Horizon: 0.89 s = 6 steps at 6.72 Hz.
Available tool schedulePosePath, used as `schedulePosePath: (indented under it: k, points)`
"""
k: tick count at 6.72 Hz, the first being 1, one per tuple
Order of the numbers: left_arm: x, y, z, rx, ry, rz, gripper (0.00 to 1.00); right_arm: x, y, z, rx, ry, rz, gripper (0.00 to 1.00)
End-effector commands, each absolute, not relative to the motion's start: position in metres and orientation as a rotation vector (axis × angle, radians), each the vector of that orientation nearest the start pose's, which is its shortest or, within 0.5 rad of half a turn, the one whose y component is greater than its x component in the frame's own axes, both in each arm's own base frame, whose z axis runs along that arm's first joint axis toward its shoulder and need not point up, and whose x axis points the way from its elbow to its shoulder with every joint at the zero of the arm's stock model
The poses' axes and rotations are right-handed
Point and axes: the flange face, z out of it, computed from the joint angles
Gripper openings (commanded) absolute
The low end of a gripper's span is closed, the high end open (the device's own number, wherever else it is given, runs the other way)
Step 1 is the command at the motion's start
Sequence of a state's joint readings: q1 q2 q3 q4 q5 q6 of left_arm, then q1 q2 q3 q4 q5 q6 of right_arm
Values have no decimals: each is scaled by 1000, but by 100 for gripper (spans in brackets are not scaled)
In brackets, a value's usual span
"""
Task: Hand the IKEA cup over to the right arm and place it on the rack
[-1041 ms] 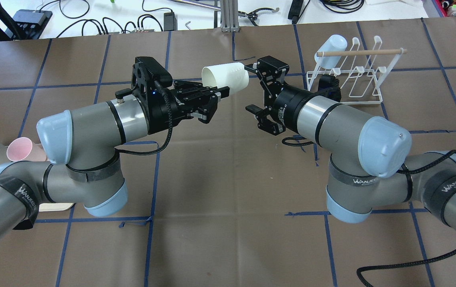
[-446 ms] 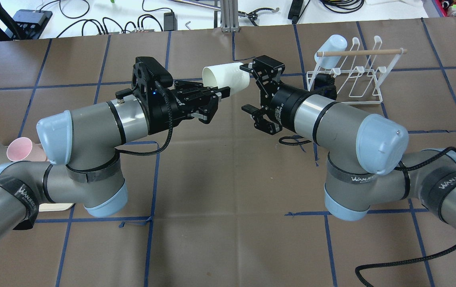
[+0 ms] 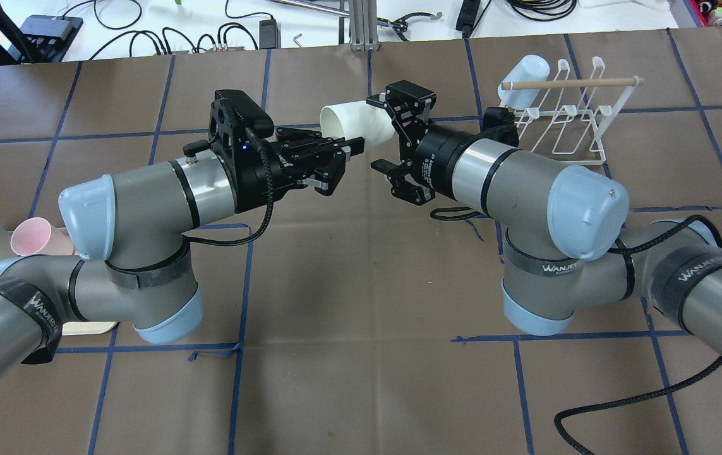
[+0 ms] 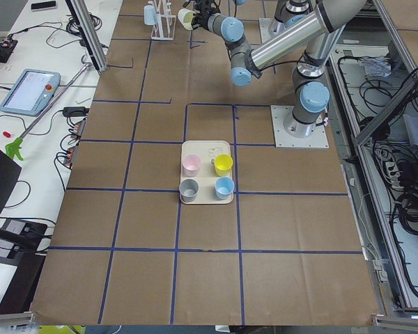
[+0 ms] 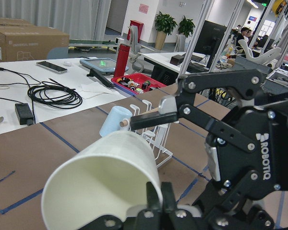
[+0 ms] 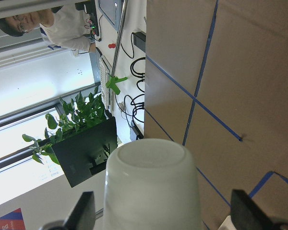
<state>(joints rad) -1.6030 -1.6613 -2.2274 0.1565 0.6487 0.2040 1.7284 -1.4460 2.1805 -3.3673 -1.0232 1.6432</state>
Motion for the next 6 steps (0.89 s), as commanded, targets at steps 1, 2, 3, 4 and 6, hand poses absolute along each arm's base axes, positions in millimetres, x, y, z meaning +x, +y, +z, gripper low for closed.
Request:
schedulePosePath:
  k: [1, 2, 3, 4, 6]
  points:
    - [-226, -424, 370, -778, -1963, 1175, 2, 260, -446, 368, 1095, 1682, -288, 100]
    - [-226, -424, 370, -778, -1963, 1175, 3, 261, -451, 368, 1094, 1681, -289, 100]
    - [-226, -423, 371, -779, -1961, 1178, 3, 261, -451, 368, 1096, 1682, -290, 97]
    - [-226, -423, 371, -779, -1961, 1178, 3, 261, -452, 365, 1105, 1692, -276, 83]
    - [-226, -423, 373, -781, -1960, 1181, 3, 262, -452, 365, 1102, 1696, -268, 59]
